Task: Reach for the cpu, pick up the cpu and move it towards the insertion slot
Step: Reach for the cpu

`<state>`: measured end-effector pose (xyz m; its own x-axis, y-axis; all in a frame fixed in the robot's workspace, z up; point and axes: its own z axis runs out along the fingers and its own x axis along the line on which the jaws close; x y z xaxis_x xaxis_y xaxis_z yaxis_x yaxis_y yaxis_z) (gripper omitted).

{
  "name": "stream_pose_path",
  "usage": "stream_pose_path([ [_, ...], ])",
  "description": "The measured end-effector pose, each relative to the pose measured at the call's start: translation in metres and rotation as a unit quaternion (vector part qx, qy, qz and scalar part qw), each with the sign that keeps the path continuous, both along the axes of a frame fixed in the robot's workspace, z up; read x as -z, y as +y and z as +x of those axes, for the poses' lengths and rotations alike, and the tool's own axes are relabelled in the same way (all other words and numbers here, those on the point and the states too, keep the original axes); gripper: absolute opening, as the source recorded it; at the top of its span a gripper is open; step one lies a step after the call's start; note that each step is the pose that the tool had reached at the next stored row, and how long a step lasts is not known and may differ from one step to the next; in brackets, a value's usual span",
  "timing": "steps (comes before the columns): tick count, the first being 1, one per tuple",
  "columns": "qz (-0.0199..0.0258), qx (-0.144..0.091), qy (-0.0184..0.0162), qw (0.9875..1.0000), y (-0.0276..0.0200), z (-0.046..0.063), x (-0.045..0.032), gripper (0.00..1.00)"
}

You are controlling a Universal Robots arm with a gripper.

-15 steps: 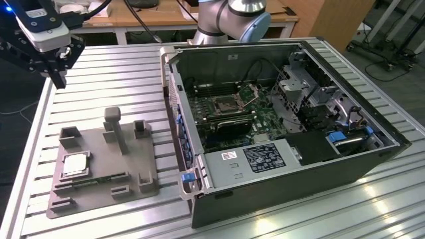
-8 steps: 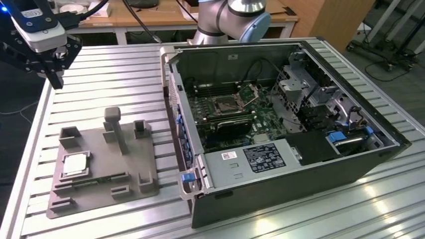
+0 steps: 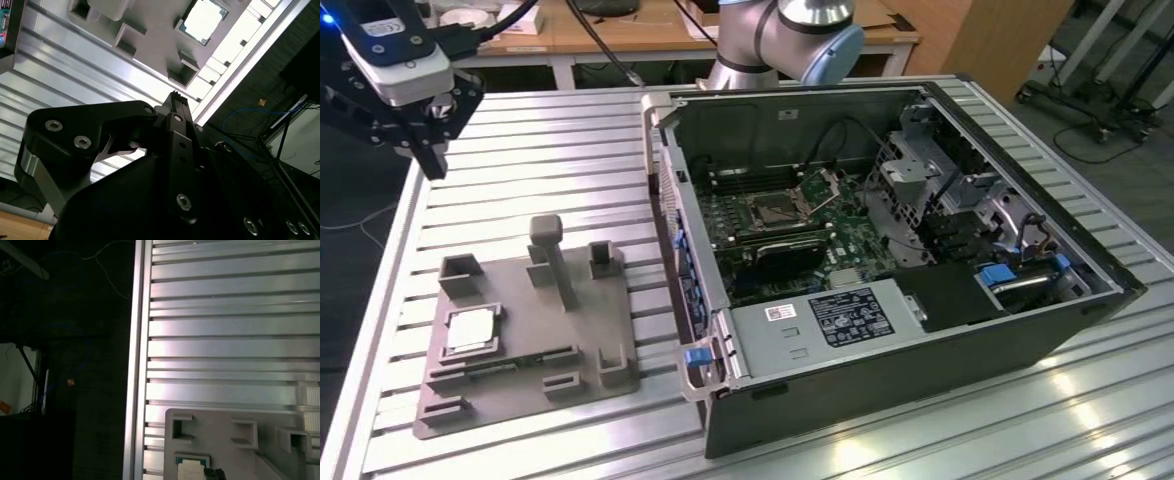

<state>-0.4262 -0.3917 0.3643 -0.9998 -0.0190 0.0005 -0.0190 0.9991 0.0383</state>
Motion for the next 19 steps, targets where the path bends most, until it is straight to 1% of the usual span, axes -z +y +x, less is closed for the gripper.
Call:
stream_pose_path([
  [2,0.0001,0.0,0.0,1.0,-0.0034,0.0,0.0006,0.11],
  [6,0.0021,0.0,0.0,1.0,-0.0141,-0.001,0.0035,0.11],
  [7,0.003,0.0,0.0,1.0,-0.0171,-0.002,0.0045,0.18],
  [9,0.0043,0.0,0.0,1.0,-0.0226,-0.003,0.0068,0.18],
  [10,0.0046,0.0,0.0,1.0,-0.0243,-0.005,0.0079,0.19],
  [11,0.0049,0.0,0.0,1.0,-0.0261,-0.006,0.0094,0.25],
  [12,0.0051,0.0,0.0,1.0,-0.0275,-0.007,0.0109,0.31],
  [13,0.0053,0.0,0.0,1.0,-0.0287,-0.008,0.0124,0.31],
  [15,0.0055,0.0,-0.0001,1.0,-0.0306,-0.01,0.0158,0.42],
  [16,0.0057,0.0,-0.0001,1.0,-0.0311,-0.01,0.0174,0.42],
  [17,0.0058,0.0,0.0,1.0,-0.0317,-0.011,0.0189,0.48],
  [18,0.0061,0.0,0.0,1.0,-0.0321,-0.011,0.0204,0.48],
  [19,0.0065,0.0,0.0,1.0,-0.0326,-0.012,0.022,0.54],
])
